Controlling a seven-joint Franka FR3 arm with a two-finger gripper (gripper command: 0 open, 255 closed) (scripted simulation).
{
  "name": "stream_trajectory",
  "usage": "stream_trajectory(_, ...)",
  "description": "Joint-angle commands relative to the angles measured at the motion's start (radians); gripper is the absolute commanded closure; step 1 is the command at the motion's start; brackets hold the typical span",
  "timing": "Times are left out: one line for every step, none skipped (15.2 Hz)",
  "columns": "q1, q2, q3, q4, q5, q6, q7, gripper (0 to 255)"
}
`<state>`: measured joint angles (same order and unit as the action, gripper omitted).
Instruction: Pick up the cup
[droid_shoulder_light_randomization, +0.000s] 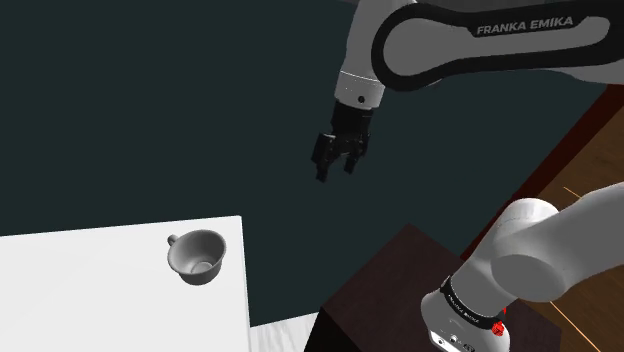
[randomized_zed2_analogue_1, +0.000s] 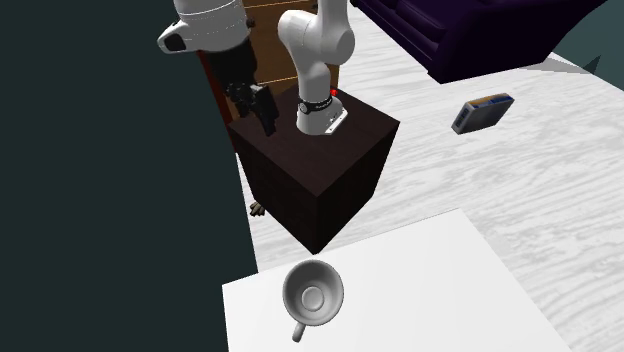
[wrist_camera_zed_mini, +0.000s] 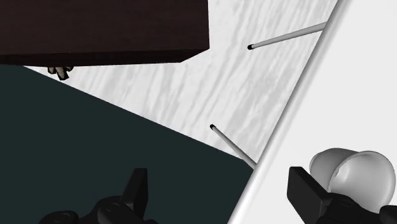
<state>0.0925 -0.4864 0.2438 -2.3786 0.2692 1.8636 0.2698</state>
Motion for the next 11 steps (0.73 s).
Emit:
stream_trajectory(0.007, 0.059, 0.032, 0.014, 0.009, 0.058, 0.027, 0)
stream_trajectory(0.011, 0.090, 0.047, 0.023, 0.011, 0.085, 0.041, 0)
stream_trajectory(0.014, 0.122, 0.062, 0.033, 0.011, 0.112, 0.055, 0)
stream_trajectory(0.016, 0.154, 0.077, 0.044, 0.010, 0.139, 0.070, 0)
stream_trajectory(0.019, 0.188, 0.092, 0.057, 0.007, 0.165, 0.085, 0)
stream_trajectory(0.022, 0.222, 0.106, 0.070, 0.003, 0.190, 0.101, 0)
stream_trajectory(0.024, 0.256, 0.119, 0.085, -0.003, 0.214, 0.117, 0)
stream_trajectory(0.027, 0.292, 0.132, 0.102, -0.011, 0.238, 0.135, 0)
stream_trajectory(0.030, 0.328, 0.145, 0.119, -0.021, 0.261, 0.153, 0)
stream_trajectory(0.033, 0.365, 0.157, 0.138, -0.032, 0.283, 0.172, 0)
stream_trajectory(0.037, 0.402, 0.167, 0.158, -0.046, 0.304, 0.191, 0)
